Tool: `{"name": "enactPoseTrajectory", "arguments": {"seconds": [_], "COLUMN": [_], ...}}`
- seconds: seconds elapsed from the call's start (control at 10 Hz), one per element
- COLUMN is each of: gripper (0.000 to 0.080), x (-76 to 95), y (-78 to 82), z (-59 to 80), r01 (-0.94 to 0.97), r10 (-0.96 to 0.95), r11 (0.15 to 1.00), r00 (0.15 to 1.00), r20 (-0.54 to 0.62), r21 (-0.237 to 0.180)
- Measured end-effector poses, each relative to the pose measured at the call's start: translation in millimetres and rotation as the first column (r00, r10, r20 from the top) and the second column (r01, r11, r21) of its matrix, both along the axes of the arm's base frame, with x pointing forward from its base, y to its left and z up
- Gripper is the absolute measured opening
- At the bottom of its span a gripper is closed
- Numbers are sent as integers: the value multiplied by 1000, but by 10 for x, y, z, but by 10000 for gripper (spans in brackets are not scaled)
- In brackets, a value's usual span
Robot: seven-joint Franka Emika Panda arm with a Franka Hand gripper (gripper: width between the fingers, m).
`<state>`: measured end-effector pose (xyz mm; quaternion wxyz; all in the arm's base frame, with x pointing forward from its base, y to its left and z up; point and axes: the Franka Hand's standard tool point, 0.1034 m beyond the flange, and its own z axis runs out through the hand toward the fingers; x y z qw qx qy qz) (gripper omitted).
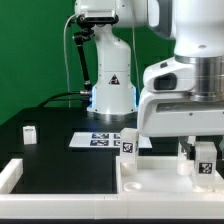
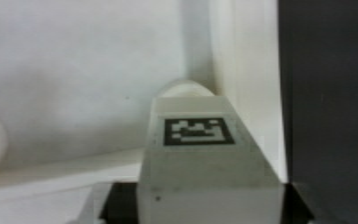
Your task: Assemble square table
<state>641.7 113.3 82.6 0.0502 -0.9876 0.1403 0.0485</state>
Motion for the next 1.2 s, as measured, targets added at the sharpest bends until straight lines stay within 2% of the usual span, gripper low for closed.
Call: {"name": "enactPoseTrajectory", "arguments": {"seconds": [0.1, 0.3, 0.7, 0.8, 0.9, 1.0, 1.1, 1.2], "gripper": [288, 290, 290, 291, 291, 291, 291, 291], "x": [3, -13, -40, -90, -170, -198, -207, -215], "y": [-5, -36, -46, -49, 13, 87, 148, 160], "z": [-2, -6, -4, -12, -8, -5, -11, -12], "r01": [127, 436, 622, 774, 893, 943, 966, 946], "r10": [-127, -436, -623, -774, -894, -948, -973, -953], "r11": [992, 900, 783, 633, 447, 317, 226, 298], "r00": [992, 900, 782, 633, 447, 319, 231, 302], "r20": [-1, -16, -30, -15, 10, -4, -29, -15], "r21": [-13, -5, -21, -2, 57, 103, 127, 128]}}
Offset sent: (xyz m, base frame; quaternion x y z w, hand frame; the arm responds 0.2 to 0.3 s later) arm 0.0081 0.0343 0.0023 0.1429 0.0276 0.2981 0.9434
